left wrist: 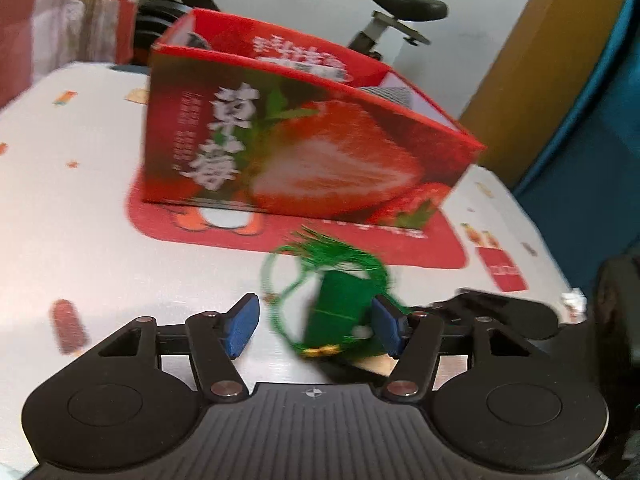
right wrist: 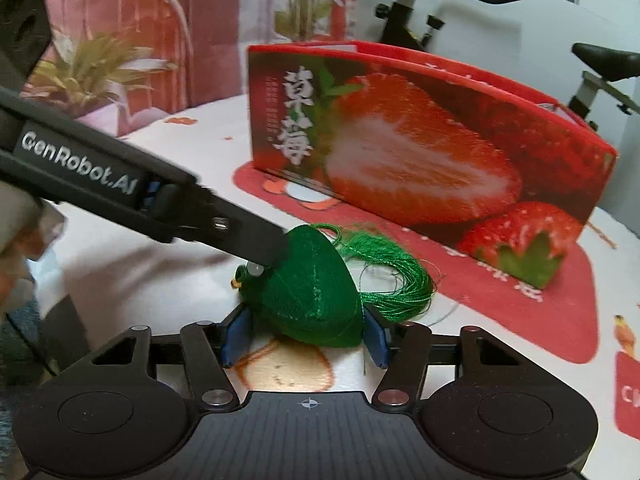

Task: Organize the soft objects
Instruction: 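Grasp the green pouch with the right gripper while the left gripper grasps it too, then lift the green pouch with both grippers and carry it over the box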

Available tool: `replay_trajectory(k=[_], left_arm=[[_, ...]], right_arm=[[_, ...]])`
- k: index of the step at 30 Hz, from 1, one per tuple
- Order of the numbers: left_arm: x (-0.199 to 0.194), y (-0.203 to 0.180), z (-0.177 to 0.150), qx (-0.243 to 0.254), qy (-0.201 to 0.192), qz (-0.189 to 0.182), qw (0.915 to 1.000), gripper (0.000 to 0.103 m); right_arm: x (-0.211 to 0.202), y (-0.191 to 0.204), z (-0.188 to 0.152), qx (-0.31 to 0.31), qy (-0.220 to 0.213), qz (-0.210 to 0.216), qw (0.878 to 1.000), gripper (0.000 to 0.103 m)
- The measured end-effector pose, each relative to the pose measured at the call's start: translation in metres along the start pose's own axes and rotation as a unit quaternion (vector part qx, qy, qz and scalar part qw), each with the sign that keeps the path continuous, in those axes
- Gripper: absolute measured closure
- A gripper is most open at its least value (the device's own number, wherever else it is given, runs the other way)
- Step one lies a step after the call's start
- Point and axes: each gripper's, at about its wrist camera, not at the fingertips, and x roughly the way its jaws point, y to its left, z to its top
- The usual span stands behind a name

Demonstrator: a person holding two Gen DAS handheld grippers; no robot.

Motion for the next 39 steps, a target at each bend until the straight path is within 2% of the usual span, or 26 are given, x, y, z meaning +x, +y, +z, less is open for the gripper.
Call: replay_trajectory(k=[4,9,12,18,23,30,39], left_arm=[[0.007,0.003,-0.003,-0.029,0.006,-0.034,0.9990,0.039],[0.014,0.005,-0.007,-0.037,0.006,-0.050,0.9980,0.039],[0.014,0.007,-0.008,-0.031,0.002,-0.059,0.9978,0.046],[0.007,0.003,-0.005,-0.017,-0.010,-0.074,0.9970,0.048],[0.000,-0.006,0.021,-0.002,-0.004,-0.079,0.9968,0.048],[-0.042,-0.029,0.082,0.020,-0.061,-0.088,0.9940,0.048],[-0.093,-0.058,0.149,0.058,-0.145,-0.091,0.9836,0.049]], right_arm=[[0.000,0.001,-0.002,0.003,-0.008,0.017,1.000,0.053],[-0.001,0.000,-0.005,0.014,-0.015,0.025,0.999,0.053],[-0.002,-0.002,-0.005,0.023,-0.017,0.026,0.999,0.054],[-0.008,-0.003,-0.002,0.034,-0.020,0.020,0.999,0.055],[-0.021,-0.012,0.009,0.053,-0.038,0.022,0.998,0.055],[-0.058,-0.026,0.061,0.048,-0.100,0.010,0.994,0.055],[-0.106,-0.044,0.151,0.014,-0.162,-0.001,0.987,0.055]])
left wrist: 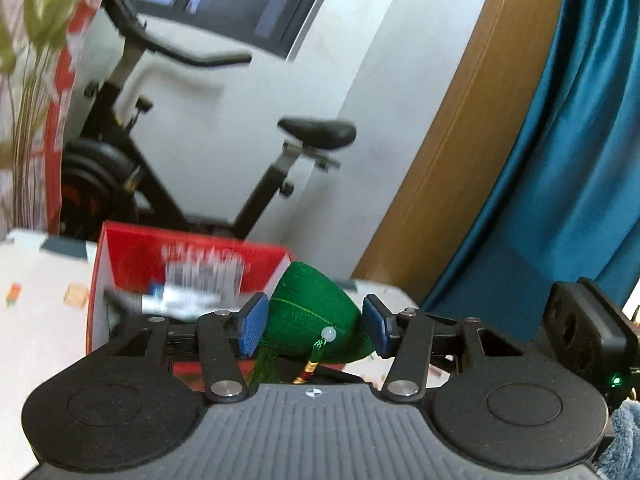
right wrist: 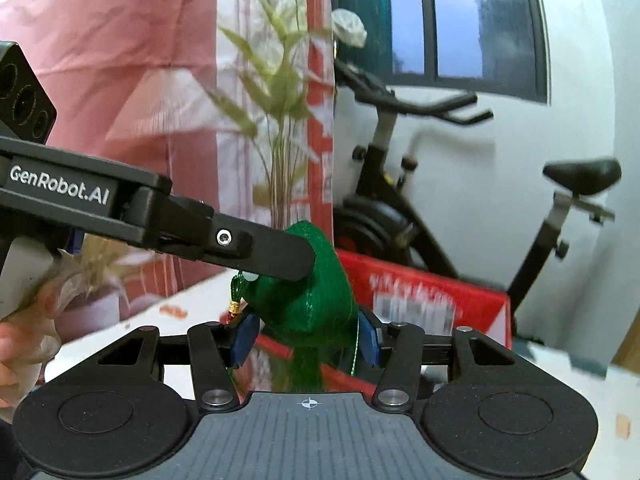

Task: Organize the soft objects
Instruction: 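Lift the green pouch with both grippers and carry it over the box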

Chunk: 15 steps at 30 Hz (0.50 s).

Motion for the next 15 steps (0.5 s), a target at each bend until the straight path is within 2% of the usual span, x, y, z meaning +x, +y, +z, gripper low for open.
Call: replay_trajectory(k=[8,15], left_arm=[[0.020,0.005,0.043,0.034,-0.026,0.020,0.9989,0.048],[0.044,0.035,0.051,0.011,-0.065,0.035,0.9972,0.048]], right_arm=[[0.026,-0.011,0.055,-0.042,-0.018,-0.004,0.999,0.055],[0.070,-0.026,0.068,-0.076,-0.042,-0.011,0.996,0.054]])
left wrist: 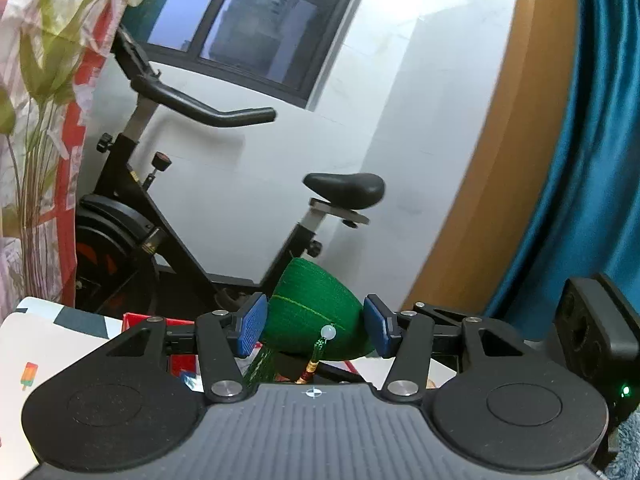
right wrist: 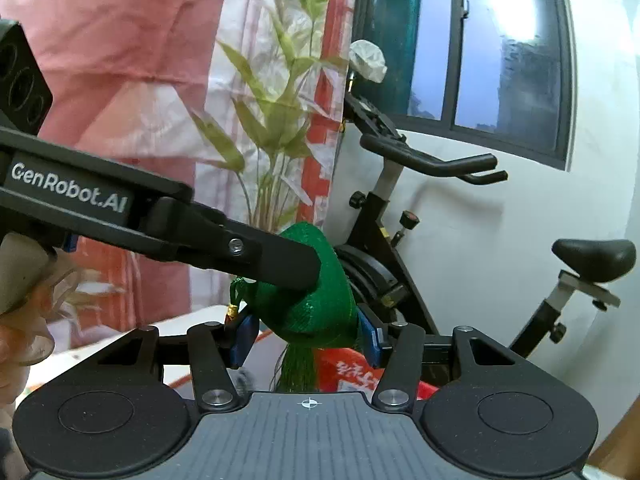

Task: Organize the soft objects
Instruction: 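Lift the green pouch with both grippers and carry it over the box, then open both grippers to drop the green pouch into the box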

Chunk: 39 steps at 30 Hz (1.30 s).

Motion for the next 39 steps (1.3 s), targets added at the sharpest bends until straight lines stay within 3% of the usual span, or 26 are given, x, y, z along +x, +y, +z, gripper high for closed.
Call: replay_trajectory(k=[12,16,19,21,25,28,32,36,39], left_arm=[[0.087,0.060,-0.019,-0.021,0.070,0.017,0.9972,0.047],[0.098,0.062,-0.027,-0.009,0.080,0.027,0.9964,0.048],[0.095,0.063,-0.027,0.009,0.075,0.058,0.9954,0.045],[0.090,0.064,-0.025,0.020,0.073,0.079,0.9940,0.041],[0.073,0.066,-0.017,0.026,0.061,0.115,0.9912,0.017],[0.054,0.060,-0.010,0.032,0.043,0.148,0.9875,0.007],[0.026,0.049,0.000,0.035,0.029,0.168,0.9847,0.002],[-0.003,0.032,0.007,0.038,0.021,0.183,0.9822,0.000],[-0.025,0.014,0.009,0.064,0.024,0.214,0.9745,0.000]], right_arm=[[0.097,-0.028,-0.043,0.004,0.080,0.007,0.997,0.054],[0.114,-0.033,-0.054,0.008,0.111,-0.009,0.994,0.054],[0.122,-0.041,-0.059,0.022,0.143,-0.040,0.989,0.052],[0.118,-0.048,-0.061,0.037,0.156,-0.057,0.985,0.048],[0.103,-0.064,-0.060,0.075,0.168,-0.075,0.980,0.038],[0.080,-0.074,-0.057,0.119,0.152,-0.081,0.978,0.023],[0.050,-0.072,-0.048,0.139,0.143,-0.085,0.976,0.000],[0.015,-0.065,-0.032,0.152,0.125,-0.087,0.977,0.000],[-0.013,-0.059,-0.020,0.160,0.111,-0.086,0.977,0.000]])
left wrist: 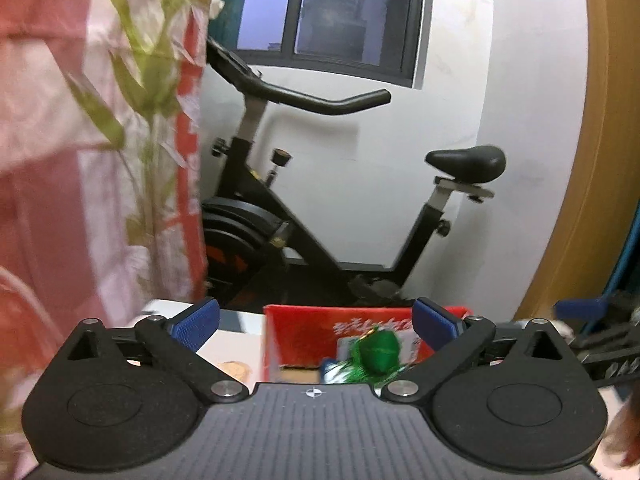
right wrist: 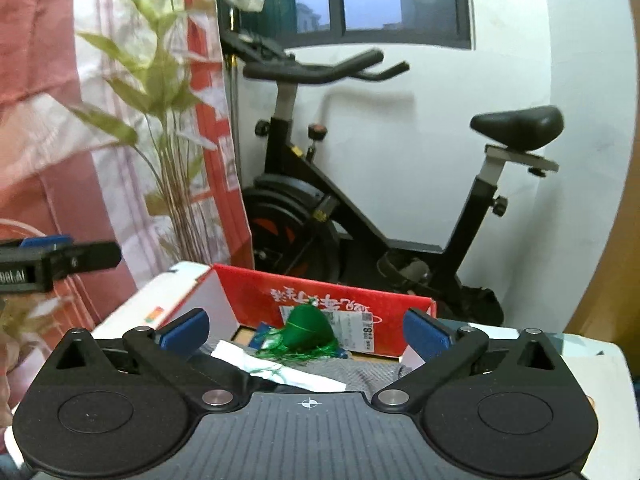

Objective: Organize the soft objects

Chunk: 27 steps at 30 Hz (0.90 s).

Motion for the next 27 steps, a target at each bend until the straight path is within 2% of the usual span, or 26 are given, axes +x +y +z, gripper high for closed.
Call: replay_trajectory(k=[4,7,13,15,17,21,27], left_arm=[[-0.038,-0.012,0.002,0.026,-0.004,0.064,0.9976,0.000],[-0.067,-0.022,0.003,0.047,-0.020,0.084,0.9951,0.000],[-0.122,-0.035,0.008,0.053,-0.037,0.066,0.9958,0.000],[-0.141,-0.037,0.008,0.056,-0.050,0.075,0.9943,0.000],[-0.156,-0.040,0.006,0.053,-0.061,0.087,0.9929,0.000],[-0.191,-0.041,0.005,0.040,-0.073,0.079,0.9934,0.000],[-0.238,-0.040,0.002,0.029,-0.088,0.087,0.9919,0.000]], right_arm=[[-0.041,0.008,0.004,-0.005,-0.028,-0.006,1.000,0.000],[-0.068,0.013,0.003,-0.008,-0.052,-0.004,0.999,0.000],[-0.115,0.033,-0.001,-0.022,-0.075,-0.050,0.996,0.000],[-0.131,0.042,-0.005,-0.029,-0.082,-0.061,0.994,0.000],[-0.149,0.049,-0.010,-0.026,-0.092,-0.059,0.994,0.000],[-0.184,0.058,-0.014,0.005,-0.111,-0.054,0.992,0.000],[-0.234,0.077,-0.019,0.021,-0.135,-0.057,0.989,0.000]])
